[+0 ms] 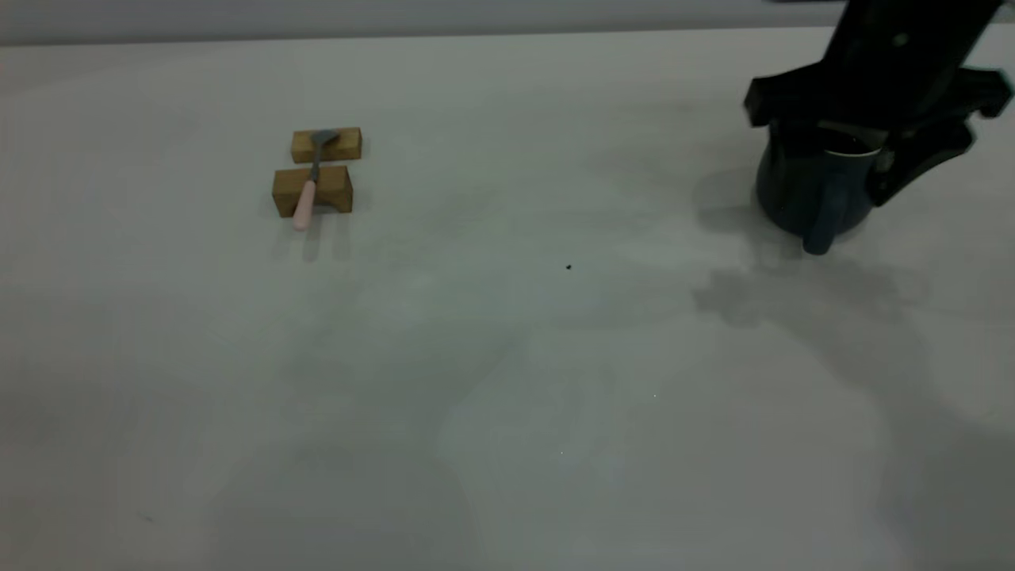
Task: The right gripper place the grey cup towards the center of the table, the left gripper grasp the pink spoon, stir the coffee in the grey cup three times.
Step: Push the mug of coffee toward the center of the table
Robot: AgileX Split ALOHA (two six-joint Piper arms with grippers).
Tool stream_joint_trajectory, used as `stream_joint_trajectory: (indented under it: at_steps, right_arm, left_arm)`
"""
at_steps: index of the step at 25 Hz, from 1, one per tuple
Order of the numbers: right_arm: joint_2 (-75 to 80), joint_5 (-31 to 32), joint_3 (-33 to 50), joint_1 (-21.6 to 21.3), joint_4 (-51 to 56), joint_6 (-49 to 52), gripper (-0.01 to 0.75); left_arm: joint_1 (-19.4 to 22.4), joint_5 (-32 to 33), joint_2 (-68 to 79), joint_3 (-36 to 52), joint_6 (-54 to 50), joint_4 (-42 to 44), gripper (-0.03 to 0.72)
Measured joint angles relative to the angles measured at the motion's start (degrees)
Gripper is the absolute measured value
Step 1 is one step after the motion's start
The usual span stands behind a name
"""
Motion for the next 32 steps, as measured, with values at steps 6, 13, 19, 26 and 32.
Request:
stream_joint_trajectory:
  at_steps: [6,13,19,26,32]
  right_arm:
    - [5.6,2.8,-6.6,-1.5,-5.7,5.1,0.731]
    - [6.4,3.6,-7.2,-3.1,-10.3,7.9,0.723]
    - [9.0,1.0,-7.2,-3.3,-10.5,9.0,0.6]
    - [10.2,-1.8,-7.2,-3.3,-10.5,9.0,0.394]
    - [10.2,-2.3,-7.2,-3.4,-10.7,9.1,0.168]
  left_arm:
    - [0.0,0.0,0.0,0.0,0.0,0.0,0.476]
    - [0.0,0.0,0.0,0.0,0.0,0.0,0.476]
    - [0.0,0.0,0.0,0.0,0.0,0.0,0.476]
    - [0.0,0.0,0.0,0.0,0.0,0.0,0.476]
    - [0.0,0.0,0.0,0.0,0.0,0.0,0.476]
